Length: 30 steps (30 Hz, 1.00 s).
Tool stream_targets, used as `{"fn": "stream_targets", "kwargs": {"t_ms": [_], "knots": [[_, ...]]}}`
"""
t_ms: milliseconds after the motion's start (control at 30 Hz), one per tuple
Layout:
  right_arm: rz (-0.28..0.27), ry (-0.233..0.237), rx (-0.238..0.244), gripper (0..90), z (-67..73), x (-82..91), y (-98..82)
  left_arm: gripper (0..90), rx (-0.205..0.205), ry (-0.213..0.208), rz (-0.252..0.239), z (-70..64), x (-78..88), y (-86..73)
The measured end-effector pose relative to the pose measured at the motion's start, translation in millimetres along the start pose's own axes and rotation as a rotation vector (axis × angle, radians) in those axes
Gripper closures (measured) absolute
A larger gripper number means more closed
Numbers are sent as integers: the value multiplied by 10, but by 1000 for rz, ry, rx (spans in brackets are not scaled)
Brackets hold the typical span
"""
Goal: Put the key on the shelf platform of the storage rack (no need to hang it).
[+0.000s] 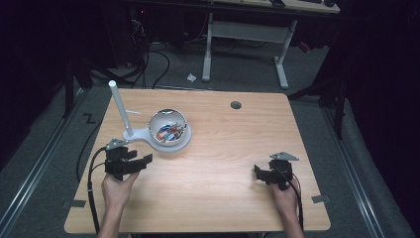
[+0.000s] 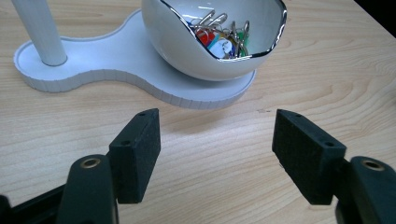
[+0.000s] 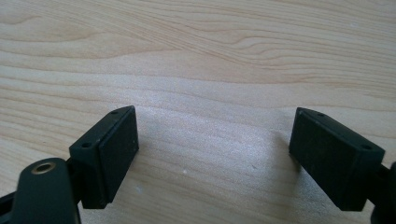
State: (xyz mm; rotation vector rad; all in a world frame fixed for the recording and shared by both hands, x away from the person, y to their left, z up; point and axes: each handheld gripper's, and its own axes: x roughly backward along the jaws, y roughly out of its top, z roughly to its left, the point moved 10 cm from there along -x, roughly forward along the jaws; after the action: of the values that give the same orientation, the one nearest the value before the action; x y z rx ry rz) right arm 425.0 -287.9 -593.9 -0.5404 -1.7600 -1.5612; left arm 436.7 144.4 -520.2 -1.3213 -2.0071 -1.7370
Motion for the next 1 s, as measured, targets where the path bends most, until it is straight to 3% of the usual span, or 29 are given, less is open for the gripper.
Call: {"fn": "stream_targets", "kwargs": {"t_ms": [367,767,1000], "knots": [[0,0,2,158,-1,0,1,329,16,-22,14,-40,-103,-83],[0,-1,0,159,-1,0,0,330,-5,-3,52,-86,-267,-238],[0,-1,1,159,-2,0,0,327,-29,35,67,-77,-371,-345]]}}
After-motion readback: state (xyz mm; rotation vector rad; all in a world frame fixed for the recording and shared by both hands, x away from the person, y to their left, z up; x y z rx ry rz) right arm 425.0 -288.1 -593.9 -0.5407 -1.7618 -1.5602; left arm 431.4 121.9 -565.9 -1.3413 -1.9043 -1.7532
